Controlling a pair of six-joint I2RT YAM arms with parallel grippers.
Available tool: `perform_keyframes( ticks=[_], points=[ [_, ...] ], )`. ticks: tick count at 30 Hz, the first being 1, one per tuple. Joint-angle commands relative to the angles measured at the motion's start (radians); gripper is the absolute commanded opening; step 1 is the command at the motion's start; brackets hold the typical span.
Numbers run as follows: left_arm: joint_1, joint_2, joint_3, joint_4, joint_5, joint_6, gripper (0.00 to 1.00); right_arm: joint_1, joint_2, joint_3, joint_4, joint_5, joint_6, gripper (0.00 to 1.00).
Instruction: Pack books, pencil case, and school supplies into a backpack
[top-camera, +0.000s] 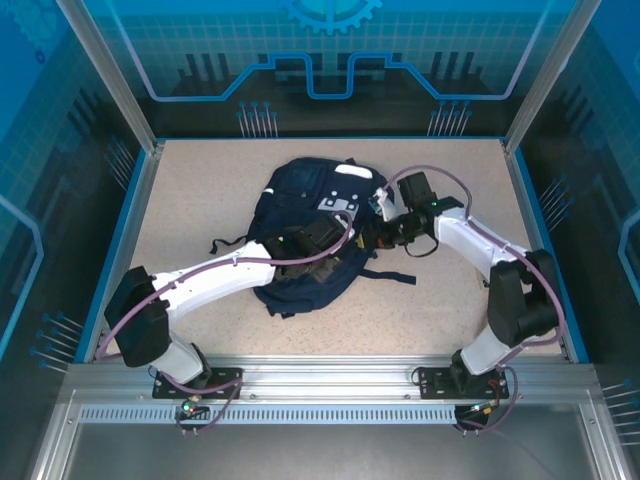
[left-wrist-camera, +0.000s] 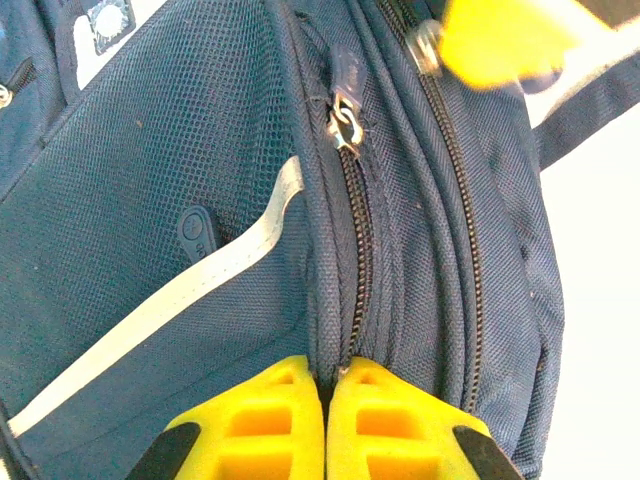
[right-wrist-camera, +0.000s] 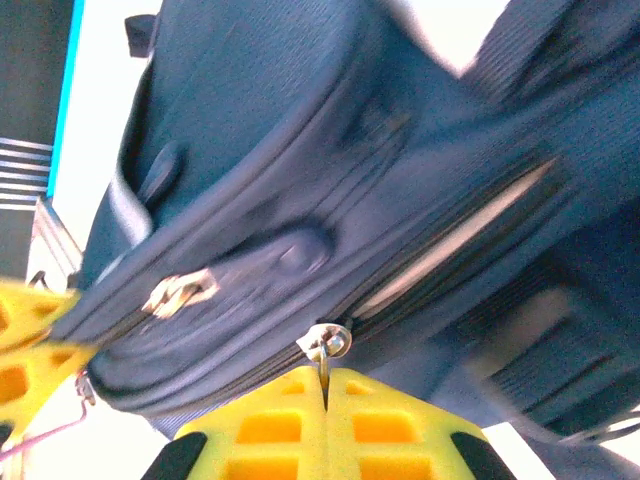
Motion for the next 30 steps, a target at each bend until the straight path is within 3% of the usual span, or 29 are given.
perform_keyframes(
  ticks=[1, 4, 7, 14, 20, 23, 30],
  points=[
    [0.014, 0.021, 0.047, 0.112, 0.006, -0.105, 0.01, 0.062, -0.060, -0.080, 0.046, -0.086, 0.045, 0.03],
    [0.014, 0.033, 0.060, 0.150, 0.049, -0.140, 0.02, 0.104, -0.088, -0.138, 0.101, -0.093, 0.091, 0.03],
    [0.016, 0.025, 0.055, 0.177, 0.087, -0.169, 0.11, 0.098, -0.121, -0.169, 0.129, -0.075, 0.119, 0.02],
    [0.095, -0.051, 0.006, 0.144, 0.286, -0.205, 0.56, -0.029, -0.191, -0.146, 0.134, -0.010, 0.176, 0.01],
    [0.132, -0.133, -0.078, 0.163, 0.348, -0.065, 0.75, -0.126, -0.178, -0.079, 0.121, 0.024, 0.211, 0.00],
    [0.154, -0.131, -0.103, 0.171, 0.369, 0.022, 0.77, -0.147, -0.155, -0.050, 0.109, 0.027, 0.211, 0.00],
    [0.225, -0.048, -0.053, 0.074, 0.504, 0.147, 0.72, -0.151, -0.131, -0.028, 0.074, 0.029, 0.194, 0.00]
  ],
)
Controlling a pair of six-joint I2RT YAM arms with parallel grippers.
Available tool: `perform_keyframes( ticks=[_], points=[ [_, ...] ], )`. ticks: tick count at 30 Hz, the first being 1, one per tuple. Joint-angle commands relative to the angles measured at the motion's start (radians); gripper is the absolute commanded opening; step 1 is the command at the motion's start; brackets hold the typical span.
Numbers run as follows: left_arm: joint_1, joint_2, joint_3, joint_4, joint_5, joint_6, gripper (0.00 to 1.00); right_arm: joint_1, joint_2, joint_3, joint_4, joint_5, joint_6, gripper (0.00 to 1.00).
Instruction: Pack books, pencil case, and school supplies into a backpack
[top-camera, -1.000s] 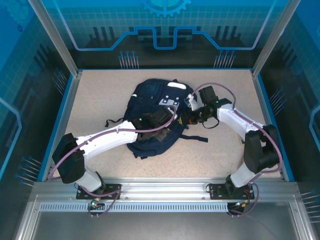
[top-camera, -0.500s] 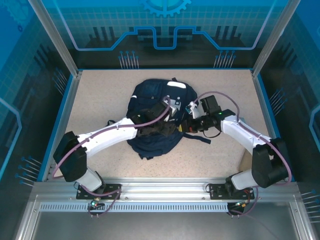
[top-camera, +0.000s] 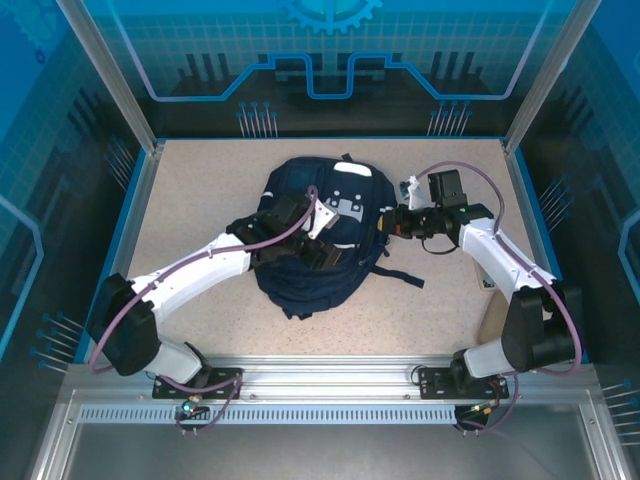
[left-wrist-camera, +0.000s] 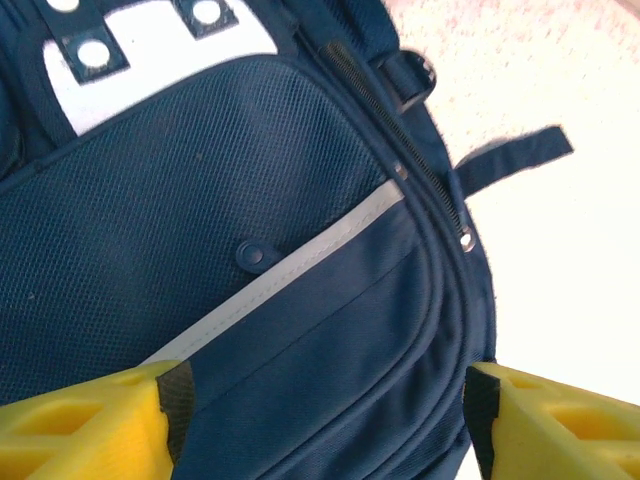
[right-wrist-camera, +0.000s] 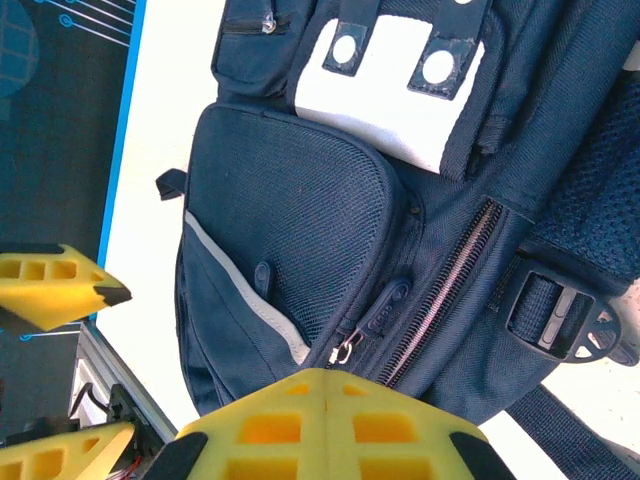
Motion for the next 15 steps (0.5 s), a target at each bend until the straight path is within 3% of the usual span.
perform_keyframes(
  ticks=[1, 8, 12, 15],
  points=[
    [0.018, 0.041, 0.033, -0.083, 0.098, 0.120, 0.72, -0.011, 0.012, 0.025, -0.043, 0.005, -0.010, 0.00],
    [0.020, 0.094, 0.061, -0.209, 0.119, 0.228, 0.75, 0.007, 0.009, 0.010, -0.095, 0.037, -0.022, 0.23],
    [0.020, 0.131, 0.068, -0.215, 0.013, 0.257, 0.71, 0.020, 0.014, 0.004, -0.087, 0.045, -0.007, 0.28],
    [0.019, 0.167, 0.085, -0.214, 0.007, 0.268, 0.70, 0.026, 0.022, 0.009, -0.084, 0.053, 0.000, 0.31]
  ],
)
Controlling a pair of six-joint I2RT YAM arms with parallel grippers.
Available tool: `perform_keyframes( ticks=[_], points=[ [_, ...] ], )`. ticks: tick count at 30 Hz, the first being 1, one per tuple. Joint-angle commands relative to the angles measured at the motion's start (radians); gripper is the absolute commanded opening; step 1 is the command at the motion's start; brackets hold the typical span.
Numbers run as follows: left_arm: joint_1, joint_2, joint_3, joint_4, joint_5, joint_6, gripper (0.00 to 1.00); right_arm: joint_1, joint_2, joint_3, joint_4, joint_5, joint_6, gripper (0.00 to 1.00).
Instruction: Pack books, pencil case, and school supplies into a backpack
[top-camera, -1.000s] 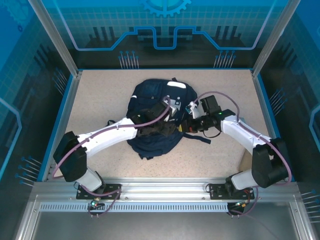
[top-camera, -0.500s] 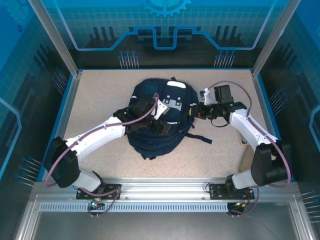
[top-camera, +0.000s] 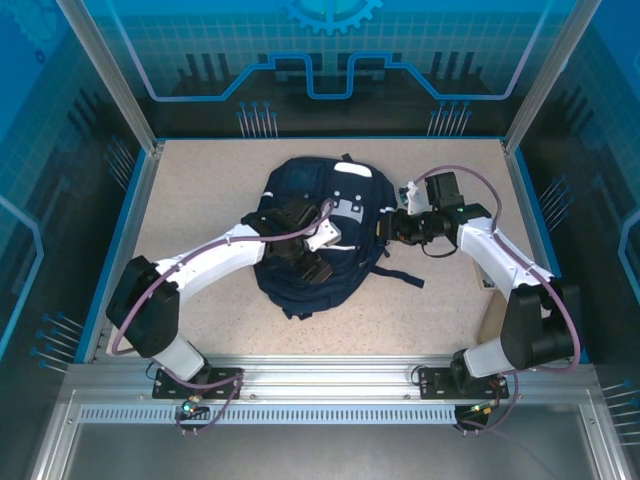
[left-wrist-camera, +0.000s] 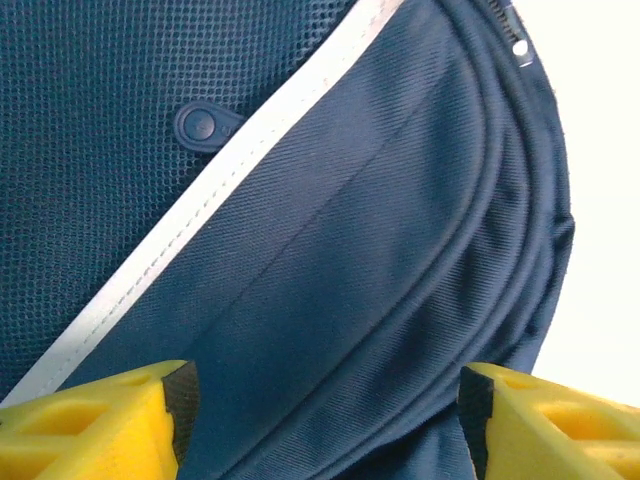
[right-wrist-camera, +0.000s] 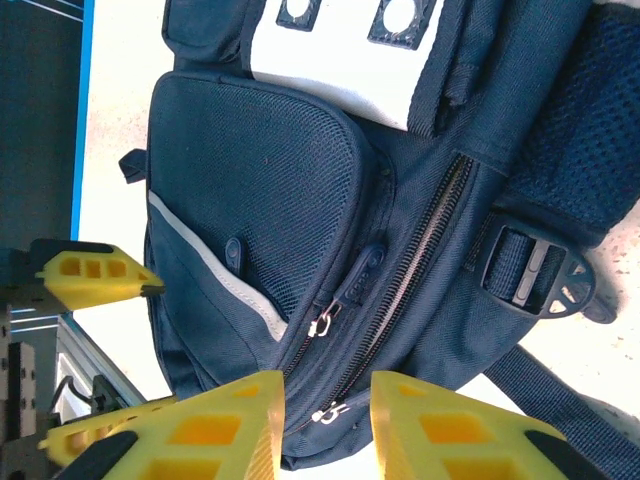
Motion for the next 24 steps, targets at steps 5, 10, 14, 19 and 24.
perform_keyframes(
  ticks=[5, 10, 14, 19, 24],
  points=[
    [-0.001, 0.078, 0.035, 0.026, -0.152, 0.076, 0.69, 0.019, 0.017, 0.013, -0.017, 0.019, 0.014, 0.33],
    [-0.002, 0.108, 0.058, 0.050, -0.134, 0.123, 0.69, 0.023, 0.022, 0.014, -0.023, 0.024, 0.013, 0.34],
    [-0.002, 0.142, 0.086, 0.050, -0.122, 0.145, 0.59, 0.023, 0.019, 0.005, -0.029, 0.044, 0.006, 0.34],
    [-0.002, 0.150, 0.103, 0.058, -0.098, 0.162, 0.27, 0.037, 0.024, 0.003, -0.056, 0.093, -0.013, 0.44],
    [-0.002, 0.091, 0.084, 0.099, -0.074, 0.152, 0.11, 0.073, 0.054, 0.006, -0.071, 0.109, -0.035, 0.56]
  ],
)
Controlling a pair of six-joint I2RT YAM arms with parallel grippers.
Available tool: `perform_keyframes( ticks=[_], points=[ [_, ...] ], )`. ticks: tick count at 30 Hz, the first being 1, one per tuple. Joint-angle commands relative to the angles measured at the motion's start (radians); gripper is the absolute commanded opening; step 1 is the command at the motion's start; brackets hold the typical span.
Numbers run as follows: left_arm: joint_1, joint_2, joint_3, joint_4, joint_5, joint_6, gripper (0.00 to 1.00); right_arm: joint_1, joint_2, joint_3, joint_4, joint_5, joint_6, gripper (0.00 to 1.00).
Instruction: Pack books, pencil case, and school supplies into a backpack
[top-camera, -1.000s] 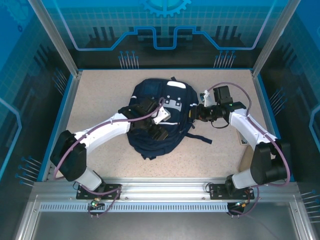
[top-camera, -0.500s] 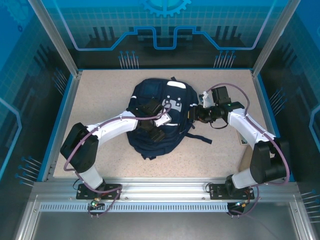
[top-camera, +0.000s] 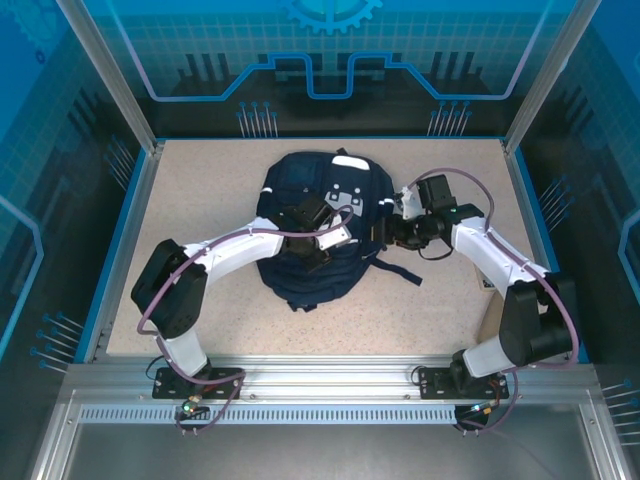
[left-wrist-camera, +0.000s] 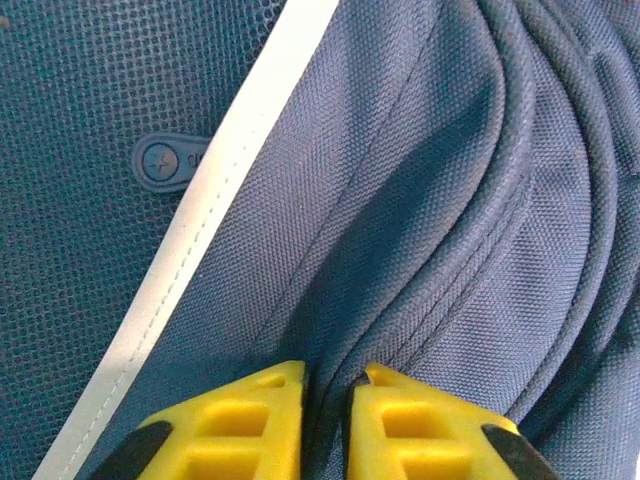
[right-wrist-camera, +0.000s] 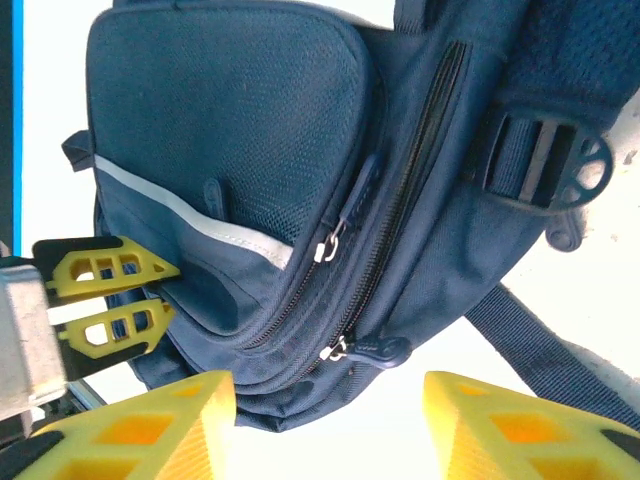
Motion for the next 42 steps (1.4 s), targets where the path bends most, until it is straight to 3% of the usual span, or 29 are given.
perform_keyframes(
  ticks=[1, 10, 14, 19, 23, 28, 36, 39, 42],
  points=[
    [0.006, -0.064, 0.008, 0.056, 0.019, -0.015, 0.09, 0.037, 0.035, 0.010, -0.038, 0.022, -0.028, 0.57],
    [0.006, -0.182, -0.026, 0.111, -0.006, -0.016, 0.03, 0.061, 0.109, 0.087, -0.047, 0.071, -0.071, 0.66],
    [0.006, -0.202, -0.042, 0.124, -0.020, -0.018, 0.02, 0.080, 0.094, 0.085, -0.017, -0.043, -0.194, 0.58],
    [0.007, -0.219, -0.048, 0.138, -0.025, -0.031, 0.01, 0.110, 0.087, 0.076, -0.053, -0.051, -0.289, 0.53],
    [0.007, -0.223, -0.036, 0.128, -0.023, -0.027, 0.01, 0.111, 0.114, 0.073, -0.069, 0.040, -0.293, 0.61],
    [0.007, -0.231, -0.033, 0.124, -0.030, -0.024, 0.00, 0.119, 0.137, 0.084, -0.073, 0.049, -0.300, 0.64],
    [0.007, -0.230, -0.026, 0.146, -0.090, -0.064, 0.00, 0.154, 0.111, 0.058, -0.070, 0.025, -0.297, 0.44],
    [0.007, -0.230, -0.024, 0.158, -0.118, -0.071, 0.00, 0.156, 0.099, 0.041, -0.065, 0.030, -0.288, 0.45],
    [0.007, -0.232, -0.024, 0.160, -0.125, -0.071, 0.00, 0.158, 0.089, 0.028, -0.058, 0.045, -0.288, 0.53]
  ],
)
